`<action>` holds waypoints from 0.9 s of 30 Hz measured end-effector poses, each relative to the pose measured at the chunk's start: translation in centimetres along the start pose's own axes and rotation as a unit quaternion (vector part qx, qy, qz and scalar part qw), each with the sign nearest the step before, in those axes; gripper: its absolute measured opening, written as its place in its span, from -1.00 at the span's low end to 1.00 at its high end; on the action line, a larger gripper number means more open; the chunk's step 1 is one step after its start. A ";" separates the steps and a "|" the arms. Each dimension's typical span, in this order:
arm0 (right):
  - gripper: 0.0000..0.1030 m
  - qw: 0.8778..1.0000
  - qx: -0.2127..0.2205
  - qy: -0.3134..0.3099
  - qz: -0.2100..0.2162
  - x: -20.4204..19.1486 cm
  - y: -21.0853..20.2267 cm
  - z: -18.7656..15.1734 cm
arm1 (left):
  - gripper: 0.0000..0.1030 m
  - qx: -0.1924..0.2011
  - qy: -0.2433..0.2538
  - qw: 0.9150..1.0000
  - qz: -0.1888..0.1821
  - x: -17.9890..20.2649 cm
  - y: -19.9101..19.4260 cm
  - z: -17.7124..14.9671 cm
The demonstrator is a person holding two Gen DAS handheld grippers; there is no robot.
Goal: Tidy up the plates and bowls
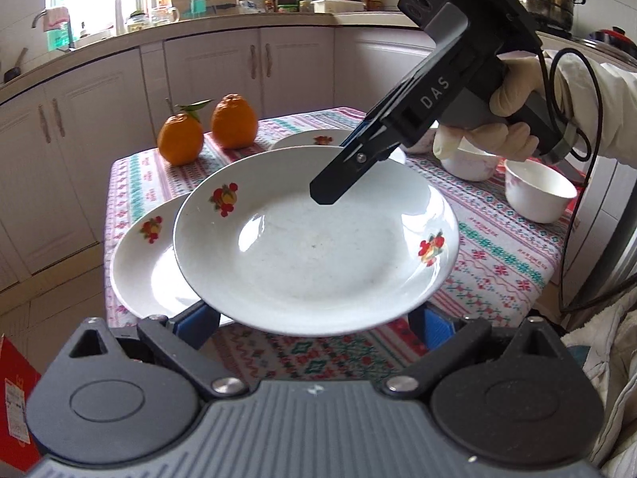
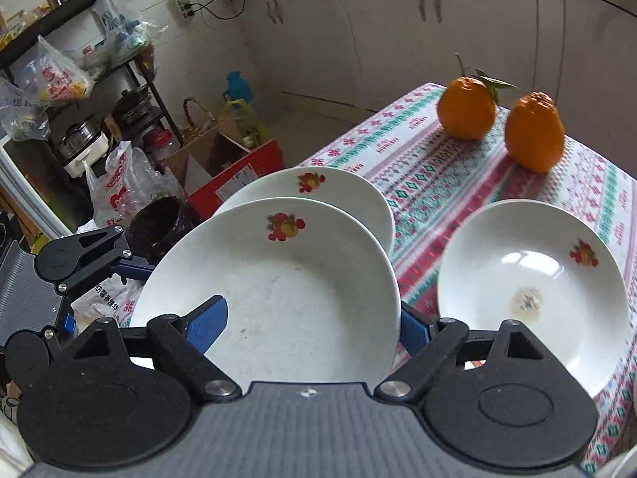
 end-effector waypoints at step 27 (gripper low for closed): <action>0.79 0.999 -0.034 0.011 0.010 0.5 8.1 4.3 | 0.95 -0.010 -0.044 0.999 0.014 -6.7 1.4 -0.7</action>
Point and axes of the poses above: each gripper's, at about its wrist camera, not at the fingertips, and y roughly the way its jaws point, x to its right, z to its top, the point moved 6 cm from there along y, roughly the way its jaws point, and after that the axes turned 5 degrees about -z, right-handed, at the moved point
